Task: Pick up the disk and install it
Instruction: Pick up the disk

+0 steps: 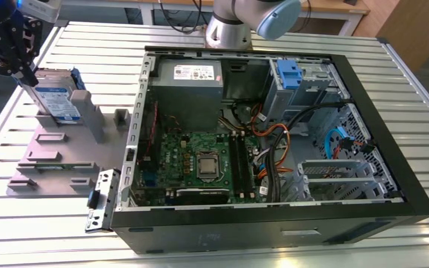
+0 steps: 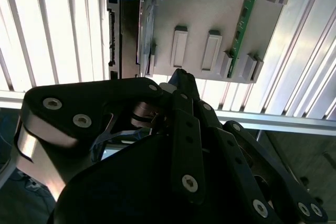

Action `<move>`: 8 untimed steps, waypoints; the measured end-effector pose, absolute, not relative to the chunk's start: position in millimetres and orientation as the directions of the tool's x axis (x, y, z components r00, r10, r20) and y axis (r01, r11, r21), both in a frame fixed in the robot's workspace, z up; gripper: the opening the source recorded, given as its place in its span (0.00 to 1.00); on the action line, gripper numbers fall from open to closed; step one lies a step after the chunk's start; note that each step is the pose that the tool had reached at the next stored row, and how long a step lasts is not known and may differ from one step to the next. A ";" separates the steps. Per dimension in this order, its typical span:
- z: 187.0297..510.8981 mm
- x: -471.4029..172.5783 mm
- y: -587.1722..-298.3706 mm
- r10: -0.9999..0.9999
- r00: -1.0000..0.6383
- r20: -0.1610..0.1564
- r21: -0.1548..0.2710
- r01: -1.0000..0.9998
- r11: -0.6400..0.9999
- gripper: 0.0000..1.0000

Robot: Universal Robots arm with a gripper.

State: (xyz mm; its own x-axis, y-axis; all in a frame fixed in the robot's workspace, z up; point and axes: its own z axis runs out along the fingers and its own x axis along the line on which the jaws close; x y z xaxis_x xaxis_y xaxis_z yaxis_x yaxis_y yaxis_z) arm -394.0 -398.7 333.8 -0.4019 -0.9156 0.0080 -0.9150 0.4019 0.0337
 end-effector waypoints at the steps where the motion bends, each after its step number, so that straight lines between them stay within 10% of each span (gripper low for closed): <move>1: 333.8 -394.0 -398.7 -0.916 -0.401 0.008 0.034 -0.916 0.401 0.11; 8: 333.8 -394.0 -398.7 -0.920 -0.392 0.008 0.034 -0.919 0.392 0.11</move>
State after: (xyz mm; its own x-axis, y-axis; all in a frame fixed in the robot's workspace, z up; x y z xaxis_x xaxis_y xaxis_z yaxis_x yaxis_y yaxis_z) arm -394.0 -398.7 333.8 -0.3924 -0.9197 0.0080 -0.9191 0.3925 0.0337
